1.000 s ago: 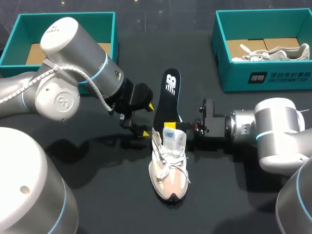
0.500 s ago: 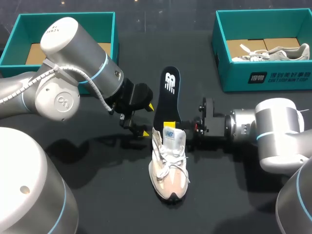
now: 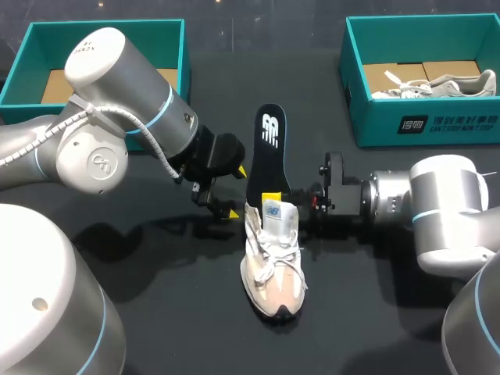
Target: Take the shoe out of the shoebox, open the shoe tongue, remove and reinsert the insole, then place the shoe into the shoebox
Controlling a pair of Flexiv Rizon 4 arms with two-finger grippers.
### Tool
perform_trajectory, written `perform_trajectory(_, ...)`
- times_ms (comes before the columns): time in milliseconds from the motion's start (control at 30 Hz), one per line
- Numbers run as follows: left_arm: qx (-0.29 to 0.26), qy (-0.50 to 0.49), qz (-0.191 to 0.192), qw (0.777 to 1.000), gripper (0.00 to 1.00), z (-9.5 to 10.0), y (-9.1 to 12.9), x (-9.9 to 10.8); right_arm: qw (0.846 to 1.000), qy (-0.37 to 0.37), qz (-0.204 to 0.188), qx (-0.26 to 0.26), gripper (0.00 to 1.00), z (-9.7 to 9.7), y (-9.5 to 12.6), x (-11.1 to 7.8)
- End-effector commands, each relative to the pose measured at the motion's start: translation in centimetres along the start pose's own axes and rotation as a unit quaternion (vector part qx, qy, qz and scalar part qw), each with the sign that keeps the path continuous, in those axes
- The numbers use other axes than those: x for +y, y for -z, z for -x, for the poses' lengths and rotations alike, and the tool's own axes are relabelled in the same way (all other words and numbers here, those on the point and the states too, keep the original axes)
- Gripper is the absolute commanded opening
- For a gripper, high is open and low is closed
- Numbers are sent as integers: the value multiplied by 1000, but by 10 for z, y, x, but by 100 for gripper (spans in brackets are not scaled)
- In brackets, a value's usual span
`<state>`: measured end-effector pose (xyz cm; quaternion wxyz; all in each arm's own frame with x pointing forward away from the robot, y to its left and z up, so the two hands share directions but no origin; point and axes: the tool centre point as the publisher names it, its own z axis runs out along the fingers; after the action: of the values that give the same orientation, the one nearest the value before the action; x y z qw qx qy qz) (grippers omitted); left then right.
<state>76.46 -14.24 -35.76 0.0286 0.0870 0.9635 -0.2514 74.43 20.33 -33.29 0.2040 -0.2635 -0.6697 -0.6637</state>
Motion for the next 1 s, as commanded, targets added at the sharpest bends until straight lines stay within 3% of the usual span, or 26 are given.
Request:
perform_trajectory(33, 1, -1, 0, 1000, 100, 0, -1, 0, 1000, 5, -2, 2, 25, 1, 1, 2)
perform_trajectory(433, 1, -1, 0, 1000, 100, 0, -1, 0, 1000, 24, -12, 1, 25, -7, 0, 9)
perform_trajectory(1000, 1, -1, 0, 1000, 100, 0, -1, 0, 996, 63, -59, 4, 25, -6, -3, 44)
